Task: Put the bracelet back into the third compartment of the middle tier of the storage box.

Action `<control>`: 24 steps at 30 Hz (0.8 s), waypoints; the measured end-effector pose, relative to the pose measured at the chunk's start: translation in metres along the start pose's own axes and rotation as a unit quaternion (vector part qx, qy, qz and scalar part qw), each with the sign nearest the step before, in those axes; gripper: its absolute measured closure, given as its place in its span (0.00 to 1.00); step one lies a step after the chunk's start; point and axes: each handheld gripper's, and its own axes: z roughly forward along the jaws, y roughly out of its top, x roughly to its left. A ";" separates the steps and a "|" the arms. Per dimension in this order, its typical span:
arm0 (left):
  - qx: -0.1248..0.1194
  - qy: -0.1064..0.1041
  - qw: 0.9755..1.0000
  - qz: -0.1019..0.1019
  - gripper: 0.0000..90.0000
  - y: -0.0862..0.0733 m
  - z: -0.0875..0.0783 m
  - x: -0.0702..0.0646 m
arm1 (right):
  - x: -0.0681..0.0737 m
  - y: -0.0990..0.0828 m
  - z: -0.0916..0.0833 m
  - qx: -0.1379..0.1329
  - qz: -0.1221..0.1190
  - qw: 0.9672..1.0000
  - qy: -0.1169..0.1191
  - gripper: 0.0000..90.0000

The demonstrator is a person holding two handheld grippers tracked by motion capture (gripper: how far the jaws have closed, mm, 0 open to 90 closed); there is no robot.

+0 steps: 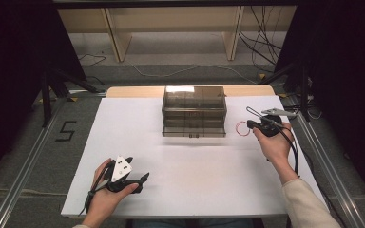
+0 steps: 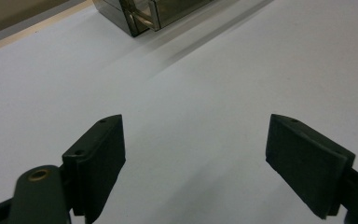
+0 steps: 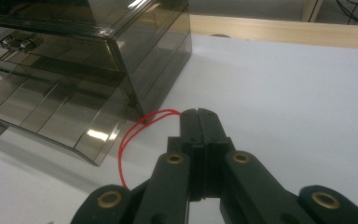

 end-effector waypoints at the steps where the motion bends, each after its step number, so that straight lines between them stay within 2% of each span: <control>1: 0.000 0.000 1.000 0.000 0.22 0.000 0.000 0.000 | 0.000 0.000 0.000 -0.001 -0.001 1.000 0.000 1.00; 24: -0.001 0.000 1.000 0.000 0.22 0.000 0.000 0.000 | 0.005 0.013 -0.003 -0.018 0.001 1.000 0.003 1.00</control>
